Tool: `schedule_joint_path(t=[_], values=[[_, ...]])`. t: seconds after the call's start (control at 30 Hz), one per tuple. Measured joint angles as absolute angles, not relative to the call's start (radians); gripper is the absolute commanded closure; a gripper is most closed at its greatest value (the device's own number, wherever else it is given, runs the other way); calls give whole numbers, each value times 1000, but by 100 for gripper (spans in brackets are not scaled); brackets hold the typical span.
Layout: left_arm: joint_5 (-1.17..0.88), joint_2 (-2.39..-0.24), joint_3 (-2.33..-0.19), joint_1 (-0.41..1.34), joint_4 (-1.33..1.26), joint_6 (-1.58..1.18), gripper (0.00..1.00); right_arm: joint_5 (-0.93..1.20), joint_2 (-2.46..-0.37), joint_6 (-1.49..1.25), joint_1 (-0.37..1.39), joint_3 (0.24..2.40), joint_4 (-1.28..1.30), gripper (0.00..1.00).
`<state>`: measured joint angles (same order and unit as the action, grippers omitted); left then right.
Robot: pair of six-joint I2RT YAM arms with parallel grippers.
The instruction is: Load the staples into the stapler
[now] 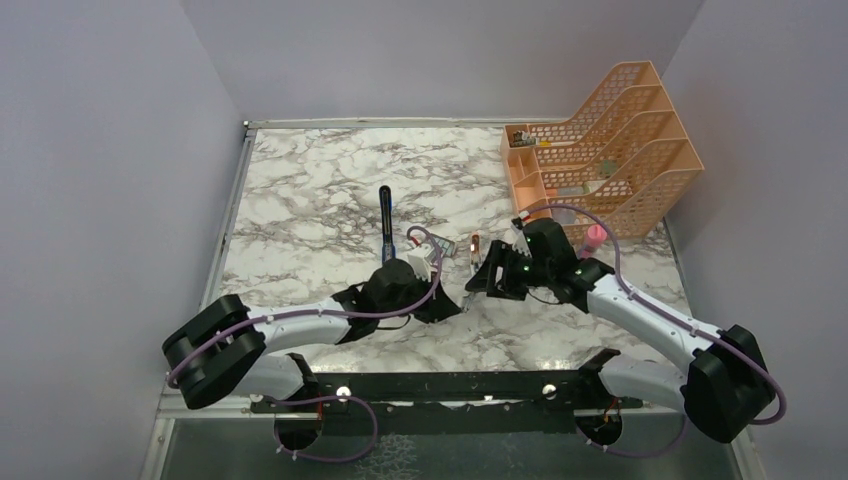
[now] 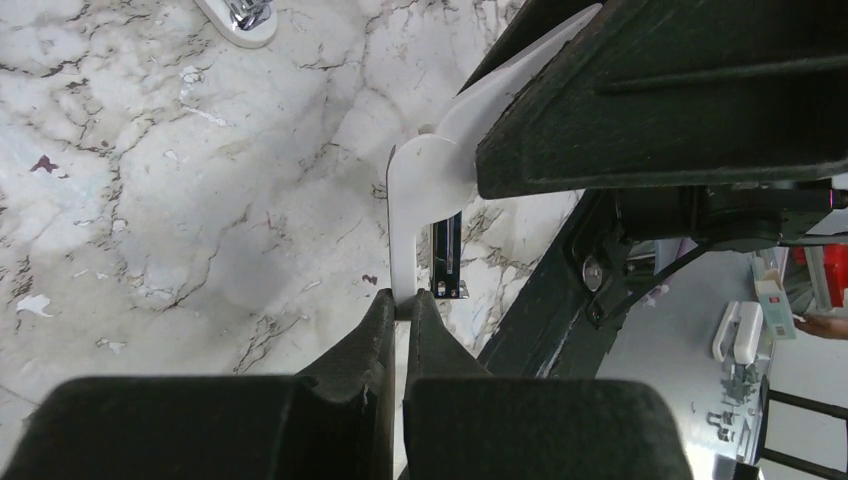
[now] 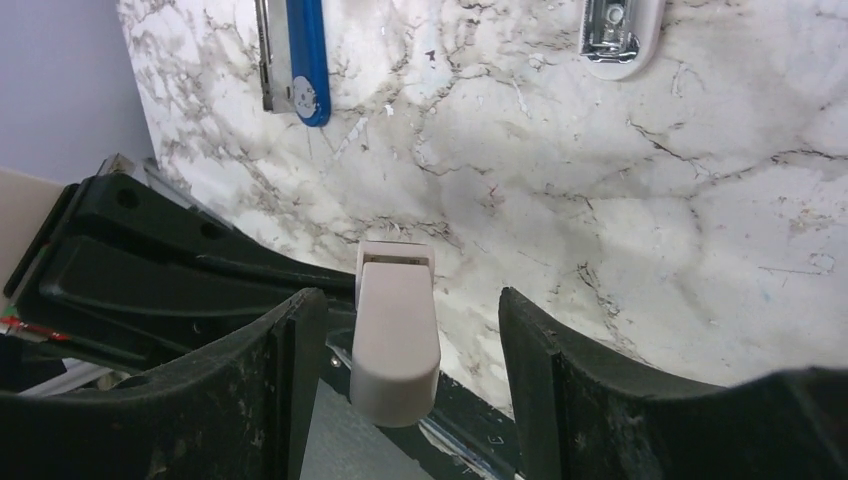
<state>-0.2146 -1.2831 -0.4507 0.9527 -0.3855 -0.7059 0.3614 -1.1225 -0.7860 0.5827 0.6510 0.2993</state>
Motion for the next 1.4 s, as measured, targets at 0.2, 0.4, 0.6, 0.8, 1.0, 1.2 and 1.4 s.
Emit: schedule_joint_path(t=[0.2,0.4,0.6,0.8,1.0,1.2,1.4], values=[[-211,-1347,-468,969,-427,-749,100,326,-1126,-817,595,625,273,42],[-211,-1379,-469,979,-451,-767,100,324,-1148,-844,596,599,237,58],[-211,-1390,-469,980,-467,-778,100,326,-1172,-859,596,591,223,67],[-204,-1398,-469,982,-476,-793,43,310,-1183,-854,596,603,240,71],[-96,-1319,-420,983,-489,-813,28,219,-1226,-728,596,705,377,70],[95,-1123,-400,983,-328,-799,24,120,-1315,-575,582,831,521,68],[343,-1016,-537,982,-33,-767,20,27,-1458,-486,550,922,589,67]])
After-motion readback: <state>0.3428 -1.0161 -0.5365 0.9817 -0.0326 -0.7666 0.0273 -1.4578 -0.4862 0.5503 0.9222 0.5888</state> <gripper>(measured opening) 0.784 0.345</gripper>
